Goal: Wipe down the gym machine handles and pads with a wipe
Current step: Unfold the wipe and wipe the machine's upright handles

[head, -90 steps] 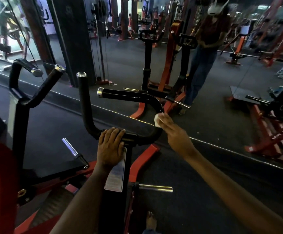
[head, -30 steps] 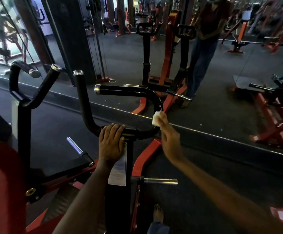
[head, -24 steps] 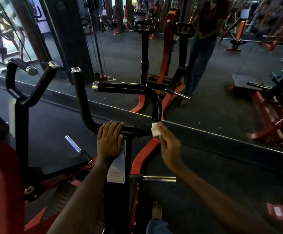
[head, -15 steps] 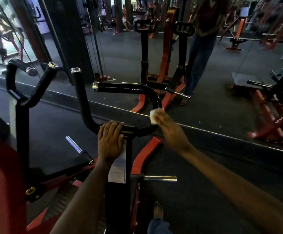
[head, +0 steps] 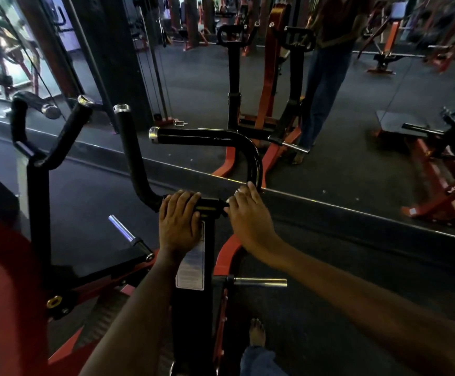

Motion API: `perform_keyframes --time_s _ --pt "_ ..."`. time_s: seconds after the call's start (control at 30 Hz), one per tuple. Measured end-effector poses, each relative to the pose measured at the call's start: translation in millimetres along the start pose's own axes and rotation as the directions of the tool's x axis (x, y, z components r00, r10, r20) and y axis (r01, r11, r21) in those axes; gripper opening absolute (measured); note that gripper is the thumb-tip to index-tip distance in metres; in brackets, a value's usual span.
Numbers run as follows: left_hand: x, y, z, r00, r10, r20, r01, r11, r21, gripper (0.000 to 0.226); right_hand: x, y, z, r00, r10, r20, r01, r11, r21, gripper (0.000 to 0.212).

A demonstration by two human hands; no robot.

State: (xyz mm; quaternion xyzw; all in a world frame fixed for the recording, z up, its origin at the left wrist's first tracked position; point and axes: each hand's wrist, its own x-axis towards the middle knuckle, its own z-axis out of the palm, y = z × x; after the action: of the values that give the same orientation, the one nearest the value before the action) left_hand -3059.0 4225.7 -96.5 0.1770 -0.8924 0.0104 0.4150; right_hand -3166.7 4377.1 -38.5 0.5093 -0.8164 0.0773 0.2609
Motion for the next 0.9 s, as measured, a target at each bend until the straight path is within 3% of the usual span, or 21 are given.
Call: perform_keyframes --time_s 0.1,0.17,0.23,0.3,0.47,0.5,0.53,0.57,0.6,0.63,0.67,0.7,0.73,0.8,0.9 --pt "0.9 2.3 -1.2 1.000 -0.008 0.000 0.008 1.000 0.001 0.041 23.3 -25.3 0.0 0.976 0.156 0.153 -0.185 0.962 0.201 0.024" --pt "0.8 1.5 -0.8 1.000 -0.004 -0.010 0.004 1.000 -0.006 0.041 24.5 -21.3 5.2 0.978 0.135 0.161 -0.174 0.949 0.263 0.029" --pt "-0.2 -0.3 -0.2 1.000 0.004 -0.016 -0.004 1.000 -0.006 0.042 11.2 -9.4 8.5 1.000 -0.004 0.014 -0.001 0.944 0.329 0.028" --pt "0.0 -2.0 0.6 1.000 0.006 -0.009 -0.006 1.000 -0.002 0.042 -0.7 8.5 16.9 0.977 -0.163 -0.137 0.197 0.935 0.294 0.037" --pt "-0.7 -1.1 1.4 1.000 0.004 -0.006 -0.004 1.000 0.003 0.041 -35.1 33.6 33.0 0.883 -0.435 -0.174 0.464 0.866 0.189 0.042" --pt "-0.8 -0.7 1.7 1.000 0.001 -0.012 -0.001 1.000 0.002 0.041 -51.1 37.5 43.8 0.891 -0.429 -0.147 0.453 0.860 0.234 0.039" --pt "-0.9 0.0 2.1 1.000 -0.002 -0.019 0.002 1.000 0.004 0.041 -67.2 39.8 49.6 0.946 -0.316 -0.068 0.319 0.873 0.368 0.036" --pt "-0.9 0.6 2.3 1.000 -0.002 -0.028 0.002 1.000 0.004 0.041 -78.0 38.7 50.0 0.989 -0.100 0.105 0.025 0.830 0.557 0.032" --pt "-0.8 0.8 2.2 0.999 0.001 -0.032 0.000 1.000 0.003 0.041 -79.7 35.6 48.9 0.938 0.165 0.304 -0.334 0.665 0.668 0.027" --pt "0.0 0.8 1.9 0.999 0.002 -0.035 -0.002 1.000 0.001 0.041 -71.1 31.9 45.3 0.790 0.412 0.453 -0.599 0.365 0.713 0.023" --pt "1.3 0.7 1.1 0.999 0.001 -0.035 -0.001 1.000 -0.002 0.041 -57.7 27.4 40.2 0.610 0.535 0.584 -0.704 0.029 0.709 0.020" --pt "2.6 1.0 0.4 0.999 -0.002 -0.036 0.001 1.000 -0.006 0.041 -42.8 20.5 33.5 0.497 0.517 0.697 -0.676 -0.273 0.685 0.019" --pt "3.2 1.6 0.1 0.999 -0.003 -0.036 0.002 1.000 -0.008 0.041 -26.8 12.1 25.5 0.490 0.444 0.750 -0.572 -0.486 0.661 0.020" --pt "1.4 2.6 0.0 1.000 0.000 -0.029 0.000 1.000 -0.001 0.041 -6.1 -8.7 10.8 0.546 0.360 0.757 -0.379 -0.699 0.606 0.034" --pt "0.7 2.2 0.1 1.000 -0.005 -0.020 0.006 1.000 0.018 0.041 -3.3 -24.7 -0.5 0.527 0.243 0.814 -0.363 -0.802 0.475 0.043"
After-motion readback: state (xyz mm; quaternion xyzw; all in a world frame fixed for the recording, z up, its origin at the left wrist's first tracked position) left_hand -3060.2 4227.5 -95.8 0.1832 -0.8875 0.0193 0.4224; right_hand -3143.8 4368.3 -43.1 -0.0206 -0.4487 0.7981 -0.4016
